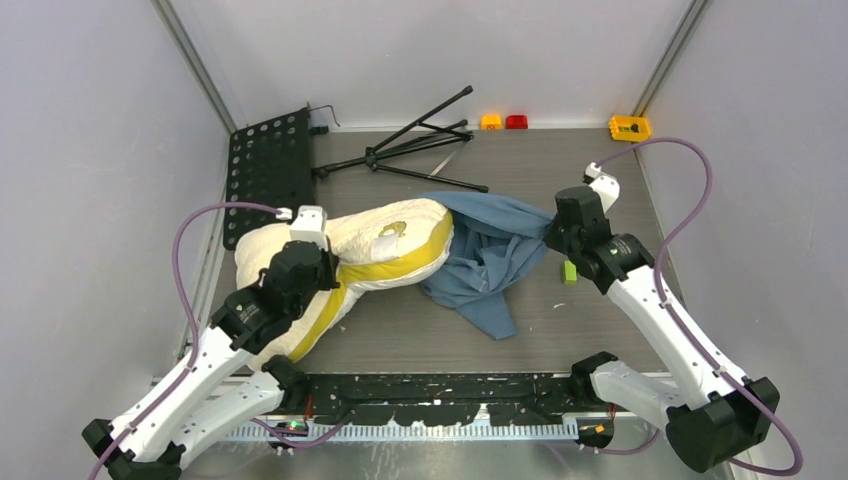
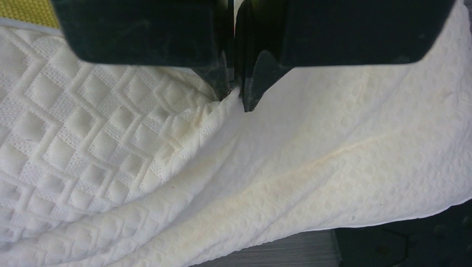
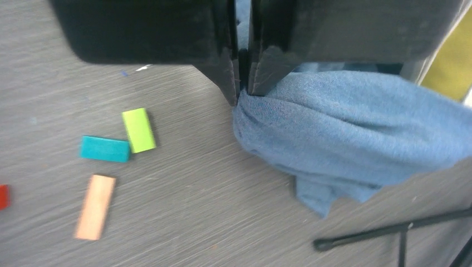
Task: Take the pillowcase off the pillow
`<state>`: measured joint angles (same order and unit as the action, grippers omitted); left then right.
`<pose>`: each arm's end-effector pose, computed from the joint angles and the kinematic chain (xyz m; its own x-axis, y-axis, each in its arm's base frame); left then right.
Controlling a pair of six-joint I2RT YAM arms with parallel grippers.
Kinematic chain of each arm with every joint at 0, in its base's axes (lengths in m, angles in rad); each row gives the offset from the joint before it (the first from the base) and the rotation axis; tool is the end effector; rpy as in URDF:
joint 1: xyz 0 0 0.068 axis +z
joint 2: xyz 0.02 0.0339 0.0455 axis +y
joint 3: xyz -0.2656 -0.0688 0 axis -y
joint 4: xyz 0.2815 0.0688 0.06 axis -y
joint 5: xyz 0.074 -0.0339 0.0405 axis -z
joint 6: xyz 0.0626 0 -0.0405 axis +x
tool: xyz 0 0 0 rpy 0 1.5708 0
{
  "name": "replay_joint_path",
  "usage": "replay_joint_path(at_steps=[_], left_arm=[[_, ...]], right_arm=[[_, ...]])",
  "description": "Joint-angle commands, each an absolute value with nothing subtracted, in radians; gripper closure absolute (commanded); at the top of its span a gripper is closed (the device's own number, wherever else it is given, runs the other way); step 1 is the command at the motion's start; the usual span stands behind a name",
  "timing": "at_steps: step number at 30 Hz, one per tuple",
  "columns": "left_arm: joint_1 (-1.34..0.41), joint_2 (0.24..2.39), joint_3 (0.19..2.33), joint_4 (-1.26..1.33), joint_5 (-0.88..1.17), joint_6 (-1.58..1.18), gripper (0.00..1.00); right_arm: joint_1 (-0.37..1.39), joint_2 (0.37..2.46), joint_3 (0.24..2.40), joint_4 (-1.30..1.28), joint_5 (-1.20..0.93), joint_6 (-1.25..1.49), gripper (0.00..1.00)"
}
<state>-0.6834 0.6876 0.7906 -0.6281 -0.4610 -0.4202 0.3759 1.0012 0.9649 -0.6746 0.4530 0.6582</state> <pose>0.1735 -0.1054 0.3055 -0.4638 -0.0935 -0.8810 0.0852 0.9851 -0.1494 0.2510 0.0696 0.3019 -0.4934 0.3966 -0.7742 0.3542 0.9045 0.2376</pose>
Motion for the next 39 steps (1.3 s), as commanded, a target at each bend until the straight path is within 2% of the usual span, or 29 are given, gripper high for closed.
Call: replay_joint_path(at_steps=[1, 2, 3, 4, 13, 21, 26, 27, 31, 32, 37, 39], left_arm=[[-0.664, 0.674, 0.860, -0.600, -0.571, -0.401, 1.00], [-0.664, 0.676, 0.861, -0.600, -0.564, -0.400, 1.00], [-0.664, 0.675, 0.861, -0.598, -0.556, -0.399, 1.00], [-0.664, 0.675, 0.861, -0.597, -0.549, -0.399, 1.00], [-0.664, 0.662, 0.886, -0.601, -0.514, -0.401, 1.00], [-0.664, 0.646, 1.094, -0.649, -0.486, -0.389, 1.00], [-0.664, 0.662, 1.241, -0.640, -0.520, -0.302, 1.00], [-0.666, 0.671, 1.272, -0.640, -0.535, -0.275, 1.00], [-0.664, 0.709, 1.413, -0.633, -0.596, -0.181, 1.00], [-0.665, 0.716, 1.434, -0.624, -0.607, -0.159, 1.00], [-0.665, 0.755, 1.492, -0.594, -0.622, -0.111, 1.00], [-0.665, 0.766, 1.494, -0.599, -0.602, -0.118, 1.00]], right_arm=[[0.371, 1.050, 0.981, -0.591, 0.145, 0.531, 0.72], [0.372, 1.068, 0.987, -0.589, 0.066, 0.511, 0.48], [0.371, 1.087, 0.996, -0.594, 0.001, 0.508, 0.28], [0.373, 1.105, 1.003, -0.594, -0.035, 0.503, 0.18], [0.379, 1.276, 1.073, -0.550, -0.151, 0.438, 0.13], [0.540, 1.522, 1.094, -0.550, 0.056, 0.383, 0.12], [0.563, 1.612, 1.074, -0.514, 0.124, 0.404, 0.12], [0.562, 1.616, 1.071, -0.510, 0.147, 0.408, 0.16], [0.556, 1.640, 1.081, -0.525, 0.300, 0.426, 0.52], [0.546, 1.639, 1.085, -0.529, 0.330, 0.429, 0.58], [0.428, 1.592, 1.105, -0.529, 0.346, 0.461, 0.94], [0.377, 1.554, 1.120, -0.529, 0.341, 0.468, 1.00]])
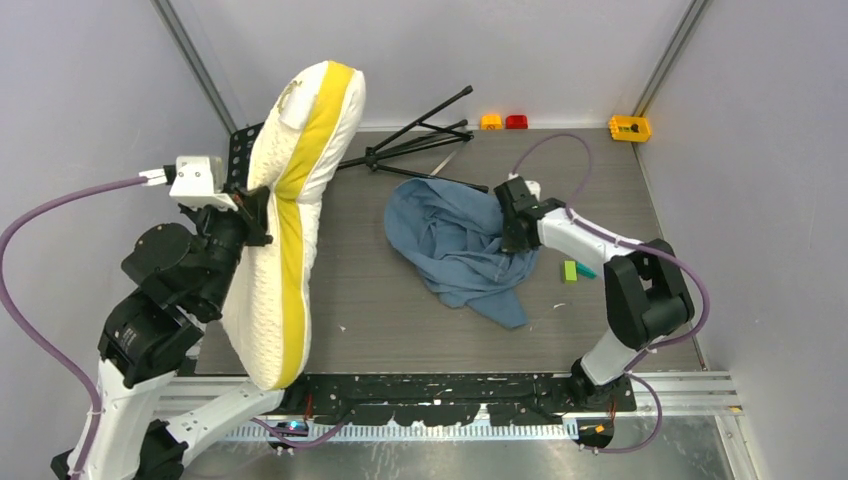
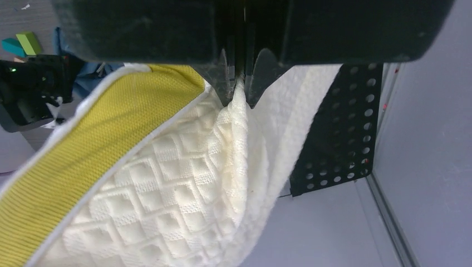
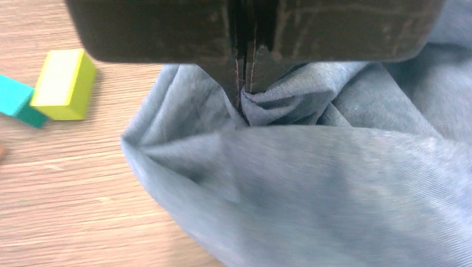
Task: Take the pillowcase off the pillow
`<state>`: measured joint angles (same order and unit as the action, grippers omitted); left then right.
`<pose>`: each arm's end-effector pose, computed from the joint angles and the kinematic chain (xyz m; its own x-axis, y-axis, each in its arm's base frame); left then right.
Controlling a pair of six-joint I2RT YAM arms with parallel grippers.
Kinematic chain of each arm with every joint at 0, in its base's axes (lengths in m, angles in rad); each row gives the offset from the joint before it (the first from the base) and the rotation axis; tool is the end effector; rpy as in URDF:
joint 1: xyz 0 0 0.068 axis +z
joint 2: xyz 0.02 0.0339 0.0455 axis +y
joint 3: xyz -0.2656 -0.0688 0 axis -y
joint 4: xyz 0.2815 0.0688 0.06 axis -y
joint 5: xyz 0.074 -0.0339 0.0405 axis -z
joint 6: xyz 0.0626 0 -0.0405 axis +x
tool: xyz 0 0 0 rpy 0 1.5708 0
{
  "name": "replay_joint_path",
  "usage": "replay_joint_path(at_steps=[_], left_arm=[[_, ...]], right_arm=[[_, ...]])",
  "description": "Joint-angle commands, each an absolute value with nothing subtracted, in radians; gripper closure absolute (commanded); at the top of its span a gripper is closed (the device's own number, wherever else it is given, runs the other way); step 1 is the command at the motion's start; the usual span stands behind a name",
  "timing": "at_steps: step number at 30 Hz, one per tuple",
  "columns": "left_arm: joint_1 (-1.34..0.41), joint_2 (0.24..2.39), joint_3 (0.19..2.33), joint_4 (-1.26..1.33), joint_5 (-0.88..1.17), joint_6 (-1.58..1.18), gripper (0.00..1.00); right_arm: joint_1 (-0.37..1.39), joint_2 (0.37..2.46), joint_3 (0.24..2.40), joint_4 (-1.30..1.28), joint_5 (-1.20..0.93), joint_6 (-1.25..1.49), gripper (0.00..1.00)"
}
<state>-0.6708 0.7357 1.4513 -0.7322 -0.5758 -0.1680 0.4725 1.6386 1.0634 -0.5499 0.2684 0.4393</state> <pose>0.1173 -0.0496 0.5196 -0.0287 -0.1563 -0.9873 0.0914 0.9832 -0.1583 0.3323 0.1512 0.1545 -0.8705 0.0156 -0.4919 0.0367 0.9988 -0.0332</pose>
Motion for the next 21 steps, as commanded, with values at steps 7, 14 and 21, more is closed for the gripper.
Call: replay_joint_path(at_steps=[7, 14, 21], left_arm=[[-0.665, 0.811, 1.461, -0.592, -0.579, -0.121, 1.00], [-0.664, 0.936, 1.461, -0.543, -0.514, -0.115, 1.00], [-0.664, 1.123, 1.549, -0.427, -0.520, -0.049, 1.00]], right_arm=[[0.278, 1.380, 1.227, -0.539, 0.391, 0.451, 1.00], [0.081, 1.426, 1.644, -0.670, 0.354, 0.446, 1.00], [0.031, 1.485, 1.930, -0.748, 0.266, 0.449, 1.00]])
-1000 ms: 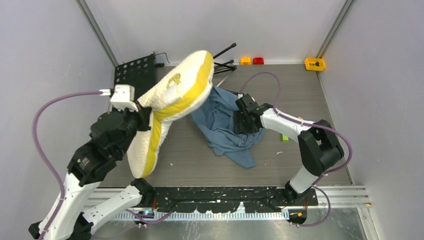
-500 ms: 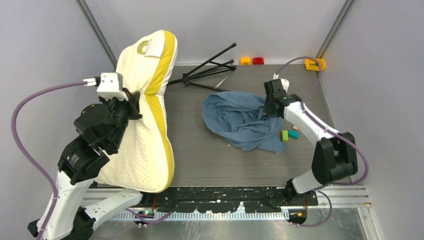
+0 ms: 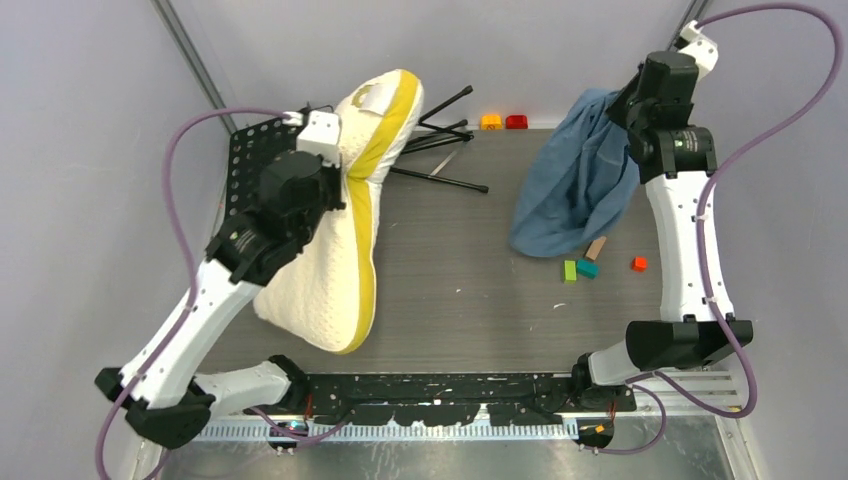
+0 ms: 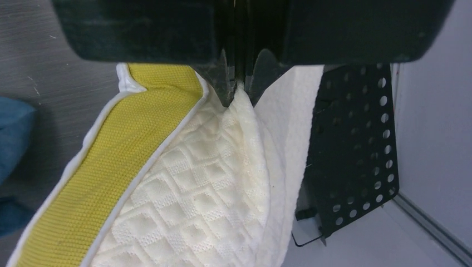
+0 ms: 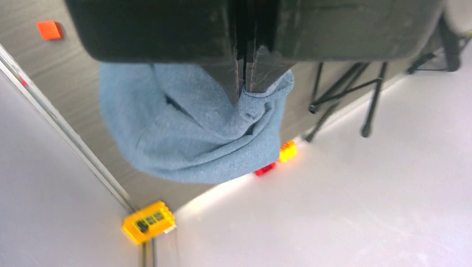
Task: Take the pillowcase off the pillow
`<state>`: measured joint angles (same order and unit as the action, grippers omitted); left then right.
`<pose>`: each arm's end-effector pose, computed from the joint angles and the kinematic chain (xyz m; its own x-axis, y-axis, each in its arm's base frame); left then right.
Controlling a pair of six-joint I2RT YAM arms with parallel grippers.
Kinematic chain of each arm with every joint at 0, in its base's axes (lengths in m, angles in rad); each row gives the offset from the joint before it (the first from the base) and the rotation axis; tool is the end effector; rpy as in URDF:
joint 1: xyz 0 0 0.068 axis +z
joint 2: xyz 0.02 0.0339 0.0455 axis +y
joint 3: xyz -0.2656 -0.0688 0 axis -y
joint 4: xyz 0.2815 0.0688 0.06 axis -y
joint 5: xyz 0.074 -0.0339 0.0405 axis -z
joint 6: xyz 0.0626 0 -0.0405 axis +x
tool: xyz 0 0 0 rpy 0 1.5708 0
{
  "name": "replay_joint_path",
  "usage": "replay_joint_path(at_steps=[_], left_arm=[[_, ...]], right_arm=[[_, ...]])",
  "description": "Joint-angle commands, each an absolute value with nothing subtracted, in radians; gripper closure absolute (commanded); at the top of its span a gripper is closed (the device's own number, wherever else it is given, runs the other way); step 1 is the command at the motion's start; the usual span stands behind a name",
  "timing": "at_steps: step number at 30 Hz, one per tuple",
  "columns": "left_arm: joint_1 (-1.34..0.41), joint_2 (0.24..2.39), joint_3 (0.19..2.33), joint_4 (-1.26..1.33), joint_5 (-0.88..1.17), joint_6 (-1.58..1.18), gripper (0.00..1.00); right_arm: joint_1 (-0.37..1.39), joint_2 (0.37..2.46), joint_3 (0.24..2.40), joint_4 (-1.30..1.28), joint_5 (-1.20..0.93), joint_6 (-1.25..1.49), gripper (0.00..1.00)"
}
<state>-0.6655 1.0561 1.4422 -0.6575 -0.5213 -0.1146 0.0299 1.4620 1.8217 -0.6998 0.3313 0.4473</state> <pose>0.2167 -0.1305 0.4719 -0.2276 0.0526 -0.9723 0.1329 0.9909 0.0225 0.3595 -0.0096 0.4883 -0.1803 0.4038 -0.8969 0.3951 0.8648 0.3099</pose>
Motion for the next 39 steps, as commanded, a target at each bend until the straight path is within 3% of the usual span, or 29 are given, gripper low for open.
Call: replay_joint_path(at_steps=[1, 5, 6, 7, 8, 9, 10, 11, 12, 18, 23, 25, 31, 35, 39], left_arm=[[-0.665, 1.161, 1.578, -0.418, -0.513, -0.045, 1.00], [-0.665, 1.312, 1.691, -0.392, -0.472, -0.045, 1.00], [-0.665, 1.340, 1.707, -0.376, -0.459, -0.050, 1.00], [-0.666, 1.363, 1.717, -0.361, -0.441, -0.056, 1.00], [-0.664, 1.384, 1.725, -0.355, -0.408, -0.058, 0.88], [-0.665, 1.406, 1.741, -0.371, -0.381, -0.062, 0.59], [-0.664, 1.424, 1.763, -0.406, -0.368, -0.073, 0.33], [-0.665, 1.435, 1.781, -0.443, -0.364, -0.088, 0.15], [-0.664, 1.436, 1.787, -0.474, -0.366, -0.100, 0.03], [-0.636, 1.289, 1.600, -0.483, -0.548, -0.079, 0.00], [-0.334, 1.176, 1.355, -0.493, -0.353, -0.313, 0.00], [-0.290, 1.127, 1.237, -0.415, -0.366, -0.350, 0.00], [-0.239, 1.147, 1.017, -0.251, -0.430, -0.301, 0.00], [-0.226, 1.164, 0.863, -0.070, -0.447, -0.242, 0.00], [-0.218, 1.198, 0.773, 0.039, -0.481, -0.191, 0.00]], right_arm=[[0.031, 1.483, 1.936, -0.746, 0.219, 0.452, 1.00], [0.030, 1.452, 1.859, -0.643, -0.135, 0.460, 1.00], [0.030, 1.440, 1.830, -0.605, -0.206, 0.454, 0.96], [0.030, 1.430, 1.815, -0.588, -0.242, 0.451, 0.77], [0.031, 1.420, 1.811, -0.588, -0.236, 0.452, 0.47], [0.031, 1.408, 1.809, -0.594, -0.196, 0.448, 0.23], [0.031, 1.394, 1.801, -0.600, -0.145, 0.446, 0.16], [0.031, 1.380, 1.792, -0.607, -0.094, 0.440, 0.15], [0.031, 1.364, 1.780, -0.611, -0.048, 0.433, 0.15], [0.031, 1.194, 1.485, -0.501, 0.133, 0.423, 0.13], [0.030, 0.994, 1.089, -0.220, 0.146, 0.420, 0.14], [0.031, 0.953, 0.965, -0.119, 0.190, 0.427, 0.15], [0.032, 0.970, 0.814, -0.100, 0.236, 0.294, 0.12], [0.032, 0.947, 0.672, 0.011, 0.113, 0.117, 0.12], [0.032, 0.894, 0.528, 0.188, 0.179, 0.151, 0.11]])
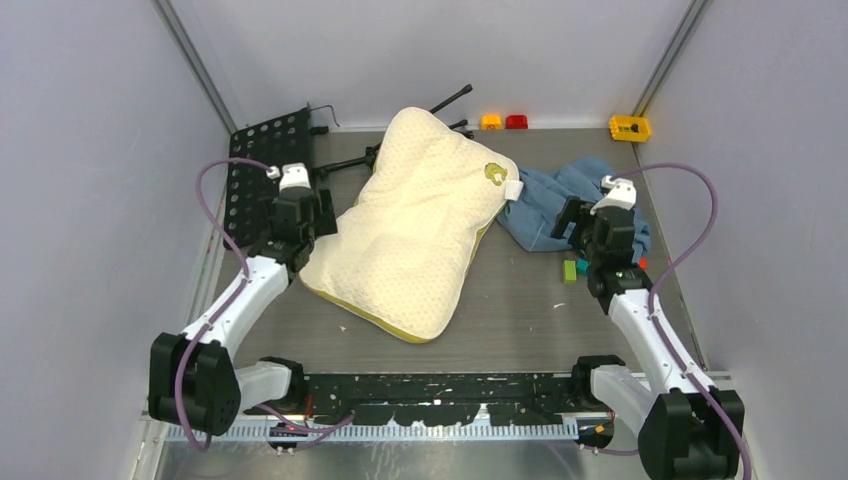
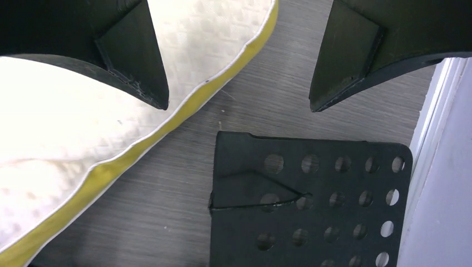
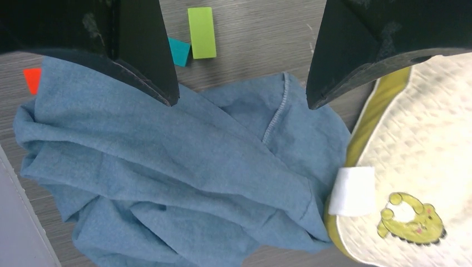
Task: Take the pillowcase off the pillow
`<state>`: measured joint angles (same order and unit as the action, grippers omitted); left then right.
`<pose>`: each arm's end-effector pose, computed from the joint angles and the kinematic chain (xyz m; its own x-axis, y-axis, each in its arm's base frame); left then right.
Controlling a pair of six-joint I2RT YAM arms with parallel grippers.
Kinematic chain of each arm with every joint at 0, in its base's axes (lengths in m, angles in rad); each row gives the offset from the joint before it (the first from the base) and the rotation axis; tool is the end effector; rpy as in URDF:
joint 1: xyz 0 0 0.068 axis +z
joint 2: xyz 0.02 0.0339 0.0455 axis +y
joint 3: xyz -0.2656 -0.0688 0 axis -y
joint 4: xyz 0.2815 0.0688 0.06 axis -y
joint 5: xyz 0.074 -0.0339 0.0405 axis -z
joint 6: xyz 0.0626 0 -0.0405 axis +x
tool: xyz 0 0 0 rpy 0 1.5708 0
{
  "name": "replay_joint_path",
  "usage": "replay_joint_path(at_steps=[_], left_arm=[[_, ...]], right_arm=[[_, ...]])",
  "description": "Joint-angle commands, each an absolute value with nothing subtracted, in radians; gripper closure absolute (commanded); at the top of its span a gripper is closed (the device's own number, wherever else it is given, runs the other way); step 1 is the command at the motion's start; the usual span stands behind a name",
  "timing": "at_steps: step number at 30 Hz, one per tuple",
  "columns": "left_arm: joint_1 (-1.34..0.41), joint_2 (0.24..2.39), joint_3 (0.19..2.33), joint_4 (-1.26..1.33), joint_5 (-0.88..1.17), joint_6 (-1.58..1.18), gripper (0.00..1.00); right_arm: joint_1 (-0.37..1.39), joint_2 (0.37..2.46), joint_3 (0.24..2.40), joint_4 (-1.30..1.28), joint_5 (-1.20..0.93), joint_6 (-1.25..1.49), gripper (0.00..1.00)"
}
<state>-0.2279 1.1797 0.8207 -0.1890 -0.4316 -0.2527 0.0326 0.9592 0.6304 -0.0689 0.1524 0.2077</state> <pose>0.3129 -0.0457 0.2481 -0.4557 -0.1274 -0.8809 -0.2650 0.9643 -0.0024 0.2787 -0.0004 0.2442 -0.3566 0.1923 -0.9143 0.1852 0.9737 0.1326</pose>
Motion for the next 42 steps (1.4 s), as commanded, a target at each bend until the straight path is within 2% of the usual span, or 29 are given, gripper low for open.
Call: replay_joint_path(at_steps=[1, 4, 12, 14, 16, 20, 22, 24, 26, 29, 32, 42], left_arm=[[-0.218, 1.207, 0.746, 0.065, -0.481, -0.176, 0.00], [-0.216, 1.206, 0.656, 0.185, -0.483, -0.148, 0.00], [-0.168, 1.262, 0.440, 0.508, -0.405, -0.113, 0.00], [-0.146, 1.300, 0.388, 0.594, -0.378, -0.117, 0.00], [-0.128, 1.317, 0.387, 0.625, -0.342, -0.117, 0.00], [-0.081, 1.373, 0.414, 0.661, -0.304, -0.097, 0.02], [-0.064, 1.398, 0.411, 0.695, -0.274, -0.088, 0.05], [-0.060, 1.455, 0.349, 0.886, -0.240, -0.071, 0.05], [-0.059, 1.576, 0.303, 1.120, -0.208, -0.042, 0.05], [-0.059, 1.516, 0.377, 0.862, -0.185, -0.051, 0.02], [-0.062, 1.556, 0.330, 1.019, -0.238, -0.055, 0.00], [-0.062, 1.548, 0.343, 0.983, -0.252, -0.068, 0.00]], right_arm=[[0.031, 0.894, 0.494, 0.254, 0.179, 0.153, 0.11], [0.031, 0.945, 0.448, 0.344, 0.145, 0.160, 0.14], [0.031, 1.126, 0.387, 0.460, 0.253, 0.089, 0.11], [0.029, 1.214, 0.353, 0.592, 0.305, 0.094, 0.10], [0.026, 1.336, 0.304, 0.834, 0.341, 0.125, 0.11], [0.015, 1.471, 0.337, 0.905, 0.336, 0.159, 0.11], [0.015, 1.576, 0.314, 1.067, 0.378, 0.159, 0.07], [0.014, 1.536, 0.329, 0.969, 0.365, 0.182, 0.10], [0.014, 1.552, 0.345, 0.973, 0.374, 0.169, 0.08], [0.013, 1.555, 0.348, 0.962, 0.286, 0.136, 0.07], [0.013, 1.558, 0.345, 0.978, 0.283, 0.133, 0.07], [0.013, 1.554, 0.345, 0.973, 0.279, 0.134, 0.07]])
